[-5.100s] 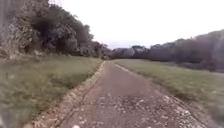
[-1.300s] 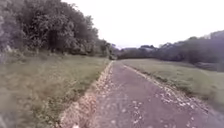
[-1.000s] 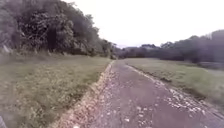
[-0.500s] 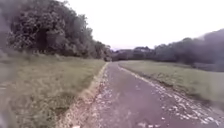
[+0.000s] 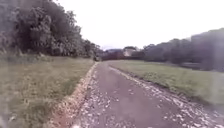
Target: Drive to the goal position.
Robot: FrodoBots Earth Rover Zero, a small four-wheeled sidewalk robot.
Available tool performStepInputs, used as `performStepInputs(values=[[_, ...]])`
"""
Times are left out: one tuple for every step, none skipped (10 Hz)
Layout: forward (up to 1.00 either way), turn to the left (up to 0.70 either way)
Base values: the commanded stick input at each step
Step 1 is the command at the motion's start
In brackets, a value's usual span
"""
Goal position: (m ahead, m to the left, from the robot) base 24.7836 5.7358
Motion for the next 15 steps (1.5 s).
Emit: performStepInputs(values=[[0.7, 0.0], [0.7, 0.0], [0.7, 0.0], [0.7, 0.0], [0.7, 0.0], [0.7, 0.0], [0.7, 0.0], [0.7, 0.0], [0.7, 0.0], [0.7, 0.0], [0.7, 0.0], [0.7, 0.0], [0.7, 0.0], [0.7, 0.0], [0.7, 0.0]])
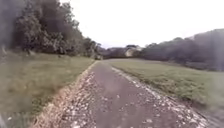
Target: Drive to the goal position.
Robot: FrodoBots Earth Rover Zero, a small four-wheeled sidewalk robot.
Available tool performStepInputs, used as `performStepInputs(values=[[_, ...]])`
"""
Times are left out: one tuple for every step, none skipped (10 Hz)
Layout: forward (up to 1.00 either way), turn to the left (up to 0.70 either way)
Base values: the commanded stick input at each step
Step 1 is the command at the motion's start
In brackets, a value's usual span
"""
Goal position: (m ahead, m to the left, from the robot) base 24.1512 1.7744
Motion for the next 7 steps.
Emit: performStepInputs(values=[[0.7, 0.0], [0.7, 0.0], [0.7, 0.0], [0.7, 0.0], [0.7, 0.0], [0.7, 0.0], [0.7, 0.0]])
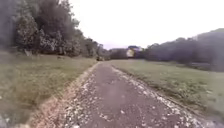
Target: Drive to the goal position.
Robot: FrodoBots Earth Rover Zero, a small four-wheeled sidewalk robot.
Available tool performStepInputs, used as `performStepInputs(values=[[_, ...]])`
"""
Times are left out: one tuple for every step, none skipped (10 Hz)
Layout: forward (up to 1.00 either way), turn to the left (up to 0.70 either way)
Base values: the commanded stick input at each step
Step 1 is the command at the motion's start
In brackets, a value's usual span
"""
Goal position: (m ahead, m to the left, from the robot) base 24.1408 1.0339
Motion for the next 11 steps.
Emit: performStepInputs(values=[[0.7, 0.0], [0.7, 0.0], [0.7, 0.0], [0.7, 0.0], [0.7, 0.0], [0.7, 0.0], [0.7, 0.0], [0.7, 0.0], [0.7, 0.0], [0.7, 0.0], [0.7, 0.0]])
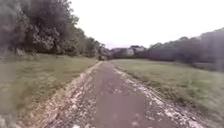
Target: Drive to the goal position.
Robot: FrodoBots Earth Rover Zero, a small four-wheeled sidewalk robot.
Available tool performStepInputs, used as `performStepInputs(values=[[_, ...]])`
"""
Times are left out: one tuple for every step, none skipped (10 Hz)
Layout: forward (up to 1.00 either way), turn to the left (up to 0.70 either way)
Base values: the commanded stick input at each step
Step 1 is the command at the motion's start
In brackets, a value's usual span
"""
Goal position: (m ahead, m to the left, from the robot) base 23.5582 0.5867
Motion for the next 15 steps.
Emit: performStepInputs(values=[[0.7, 0.0], [0.7, 0.0], [0.7, 0.0], [0.7, 0.0], [0.7, 0.0], [0.7, 0.0], [0.7, 0.0], [0.7, 0.0], [0.7, 0.0], [0.7, 0.0], [0.7, 0.0], [0.7, 0.0], [0.7, 0.0], [0.7, 0.0], [0.7, 0.0]])
